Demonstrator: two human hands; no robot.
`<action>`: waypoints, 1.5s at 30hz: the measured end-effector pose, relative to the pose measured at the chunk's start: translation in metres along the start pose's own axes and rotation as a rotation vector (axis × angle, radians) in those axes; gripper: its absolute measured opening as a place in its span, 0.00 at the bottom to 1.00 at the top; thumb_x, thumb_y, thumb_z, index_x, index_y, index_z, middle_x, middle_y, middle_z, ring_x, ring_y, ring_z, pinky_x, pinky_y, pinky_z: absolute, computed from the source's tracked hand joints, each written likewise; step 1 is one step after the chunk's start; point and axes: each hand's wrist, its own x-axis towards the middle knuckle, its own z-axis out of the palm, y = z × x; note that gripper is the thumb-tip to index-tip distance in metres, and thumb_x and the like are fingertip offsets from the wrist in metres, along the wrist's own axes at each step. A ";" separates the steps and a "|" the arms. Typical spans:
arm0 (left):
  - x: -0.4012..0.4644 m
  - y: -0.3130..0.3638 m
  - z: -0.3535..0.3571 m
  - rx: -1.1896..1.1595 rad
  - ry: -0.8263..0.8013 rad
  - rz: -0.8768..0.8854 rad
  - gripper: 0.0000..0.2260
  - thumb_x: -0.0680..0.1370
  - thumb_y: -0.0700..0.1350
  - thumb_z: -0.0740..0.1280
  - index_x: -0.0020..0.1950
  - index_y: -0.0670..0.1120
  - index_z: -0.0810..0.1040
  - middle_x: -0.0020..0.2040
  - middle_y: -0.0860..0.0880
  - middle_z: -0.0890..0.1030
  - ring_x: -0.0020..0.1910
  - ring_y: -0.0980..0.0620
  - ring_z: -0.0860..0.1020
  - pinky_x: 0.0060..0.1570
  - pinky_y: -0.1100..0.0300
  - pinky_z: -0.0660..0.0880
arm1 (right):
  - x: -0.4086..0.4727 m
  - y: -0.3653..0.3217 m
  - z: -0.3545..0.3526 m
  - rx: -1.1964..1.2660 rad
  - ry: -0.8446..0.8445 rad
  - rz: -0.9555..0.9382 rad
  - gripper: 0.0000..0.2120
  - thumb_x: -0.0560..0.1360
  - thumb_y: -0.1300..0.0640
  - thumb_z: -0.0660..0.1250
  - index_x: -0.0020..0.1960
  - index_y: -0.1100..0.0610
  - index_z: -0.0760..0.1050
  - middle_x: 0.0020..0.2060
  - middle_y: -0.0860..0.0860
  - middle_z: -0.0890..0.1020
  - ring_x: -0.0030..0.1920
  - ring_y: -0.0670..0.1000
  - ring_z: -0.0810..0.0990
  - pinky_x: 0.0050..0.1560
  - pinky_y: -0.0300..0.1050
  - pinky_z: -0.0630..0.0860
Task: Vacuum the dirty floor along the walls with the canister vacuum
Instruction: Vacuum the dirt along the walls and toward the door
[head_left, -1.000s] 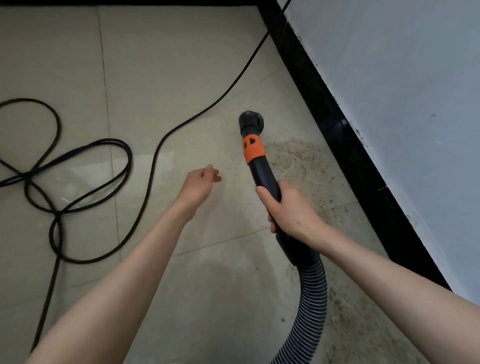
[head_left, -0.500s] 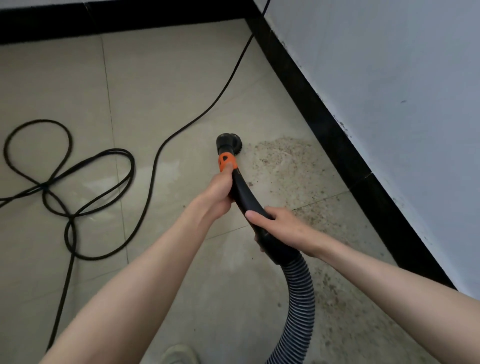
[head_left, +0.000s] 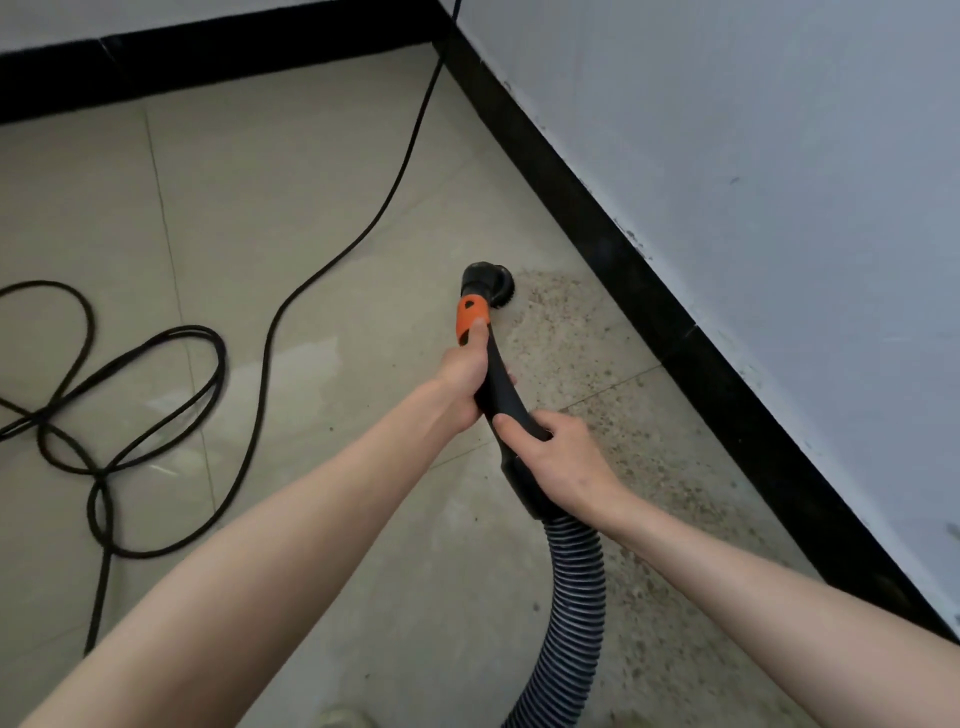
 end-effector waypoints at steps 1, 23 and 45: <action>0.003 0.000 -0.003 0.003 0.056 0.027 0.19 0.81 0.57 0.58 0.50 0.39 0.68 0.36 0.44 0.74 0.32 0.48 0.74 0.40 0.54 0.75 | 0.002 -0.003 0.003 0.000 -0.019 -0.010 0.18 0.74 0.42 0.68 0.31 0.53 0.73 0.27 0.49 0.79 0.29 0.51 0.79 0.35 0.49 0.75; 0.023 0.001 0.063 0.271 -0.082 0.073 0.17 0.79 0.56 0.61 0.53 0.41 0.68 0.36 0.45 0.72 0.30 0.49 0.73 0.30 0.58 0.72 | 0.014 0.018 -0.028 0.060 0.174 0.080 0.21 0.70 0.37 0.66 0.36 0.55 0.78 0.33 0.52 0.84 0.36 0.55 0.83 0.44 0.56 0.81; 0.039 0.002 0.080 0.444 -0.056 0.158 0.18 0.81 0.55 0.58 0.41 0.42 0.68 0.33 0.44 0.75 0.31 0.47 0.75 0.41 0.54 0.77 | 0.026 0.018 -0.026 -0.069 0.162 0.131 0.19 0.75 0.35 0.59 0.42 0.51 0.73 0.39 0.51 0.80 0.41 0.55 0.80 0.38 0.47 0.73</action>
